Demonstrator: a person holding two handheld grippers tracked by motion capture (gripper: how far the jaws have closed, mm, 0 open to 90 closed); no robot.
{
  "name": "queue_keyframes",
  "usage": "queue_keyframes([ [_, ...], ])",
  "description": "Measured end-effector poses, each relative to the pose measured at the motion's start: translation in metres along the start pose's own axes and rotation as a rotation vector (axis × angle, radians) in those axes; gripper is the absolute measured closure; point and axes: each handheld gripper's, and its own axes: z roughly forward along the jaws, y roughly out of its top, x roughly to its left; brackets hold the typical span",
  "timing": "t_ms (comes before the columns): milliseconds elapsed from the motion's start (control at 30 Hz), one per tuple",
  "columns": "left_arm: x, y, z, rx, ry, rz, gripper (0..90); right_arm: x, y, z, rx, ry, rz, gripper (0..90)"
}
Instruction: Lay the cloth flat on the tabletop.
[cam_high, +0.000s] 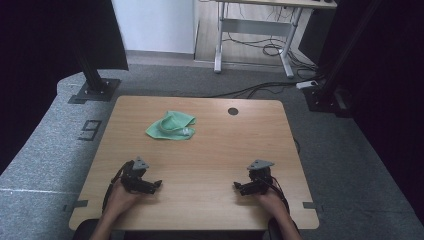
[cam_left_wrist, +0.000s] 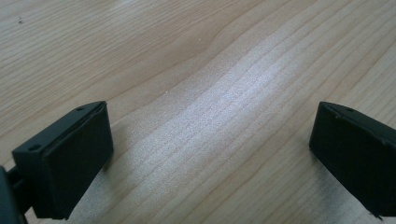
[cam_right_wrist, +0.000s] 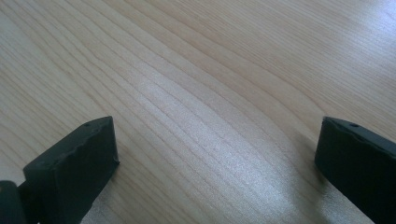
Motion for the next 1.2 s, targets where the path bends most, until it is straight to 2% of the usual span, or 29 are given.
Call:
queue_keyframes([
  [300,-0.001,0.003,0.002,-0.002,0.025,-0.030,0.0,0.000,0.000,0.000,0.000,0.000,0.000,0.0],
  [667,-0.001,0.005,0.004,-0.002,0.023,-0.029,0.0,0.000,0.000,0.000,0.000,0.000,0.000,0.0],
  [867,-0.002,0.006,0.005,-0.006,0.033,-0.042,0.3,0.000,0.000,0.000,0.000,0.000,0.000,0.0],
  [1200,-0.004,0.015,0.006,-0.009,0.017,-0.035,2.9,0.000,0.000,0.000,0.000,0.003,-0.001,0.0],
])
